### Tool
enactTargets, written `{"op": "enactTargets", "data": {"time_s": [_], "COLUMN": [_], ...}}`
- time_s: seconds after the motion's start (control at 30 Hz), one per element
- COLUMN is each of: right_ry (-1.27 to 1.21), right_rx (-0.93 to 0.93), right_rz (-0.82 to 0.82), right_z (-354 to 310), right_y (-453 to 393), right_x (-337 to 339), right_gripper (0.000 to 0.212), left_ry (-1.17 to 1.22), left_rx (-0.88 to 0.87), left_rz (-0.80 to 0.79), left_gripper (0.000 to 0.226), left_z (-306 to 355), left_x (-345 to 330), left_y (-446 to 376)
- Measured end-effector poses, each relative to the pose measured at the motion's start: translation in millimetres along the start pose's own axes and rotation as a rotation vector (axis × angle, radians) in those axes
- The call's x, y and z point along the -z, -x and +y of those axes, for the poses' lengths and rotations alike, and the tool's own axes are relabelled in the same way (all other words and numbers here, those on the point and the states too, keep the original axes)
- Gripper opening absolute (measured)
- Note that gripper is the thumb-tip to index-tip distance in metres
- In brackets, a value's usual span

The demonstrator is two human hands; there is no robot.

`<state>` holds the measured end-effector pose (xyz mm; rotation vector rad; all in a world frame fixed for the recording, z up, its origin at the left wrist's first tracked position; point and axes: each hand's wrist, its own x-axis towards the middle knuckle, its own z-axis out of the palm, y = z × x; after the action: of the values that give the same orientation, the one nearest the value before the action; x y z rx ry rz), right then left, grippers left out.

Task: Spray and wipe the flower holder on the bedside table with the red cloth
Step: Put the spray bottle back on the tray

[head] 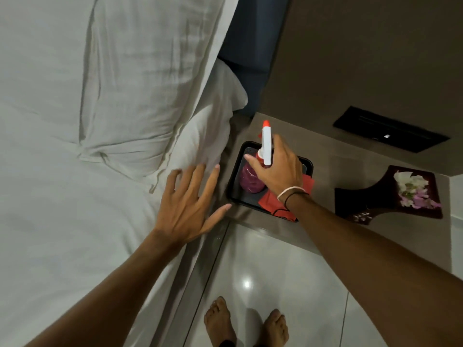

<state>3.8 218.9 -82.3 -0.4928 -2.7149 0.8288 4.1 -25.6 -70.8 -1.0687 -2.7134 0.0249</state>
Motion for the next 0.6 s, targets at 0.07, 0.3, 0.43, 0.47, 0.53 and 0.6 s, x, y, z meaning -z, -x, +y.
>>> {"op": "enactTargets", "data": {"time_s": [0.07,0.3,0.43,0.47,0.53,0.6], "right_ry": [-0.063,-0.187,-0.234,-0.245,-0.265,-0.245], "right_rx": [-0.028,-0.296,-0.436,-0.467,-0.524,-0.603], "right_rz": [-0.065,-0.037,0.020,0.025,0.023,0.020], "right_z": [17.1,98.6,135.8,144.8,159.5,172.3], "right_y": [13.5,93.1,142.2,155.4,179.6,202.6], "right_x": [4.6,19.7,25.6,27.5,31.0,34.9], "right_gripper": [0.068,0.057,0.048,0.048,0.047,0.047], "left_ry": [0.039,0.525,0.733,0.766,0.778,0.787], "left_rx": [-0.065,0.023,0.253,0.311,0.421,0.511], "left_rz": [-0.005,-0.397,-0.571,-0.576,-0.533,-0.469], "left_gripper": [0.069,0.046,0.047,0.048,0.048,0.047], "left_z": [17.2,109.7,157.3,167.5,182.3,195.5], "left_x": [-1.2,-37.7,-69.8,-76.5,-86.9,-93.5], "left_y": [2.7,-24.1,-55.0,-61.5,-70.8,-76.8]}}
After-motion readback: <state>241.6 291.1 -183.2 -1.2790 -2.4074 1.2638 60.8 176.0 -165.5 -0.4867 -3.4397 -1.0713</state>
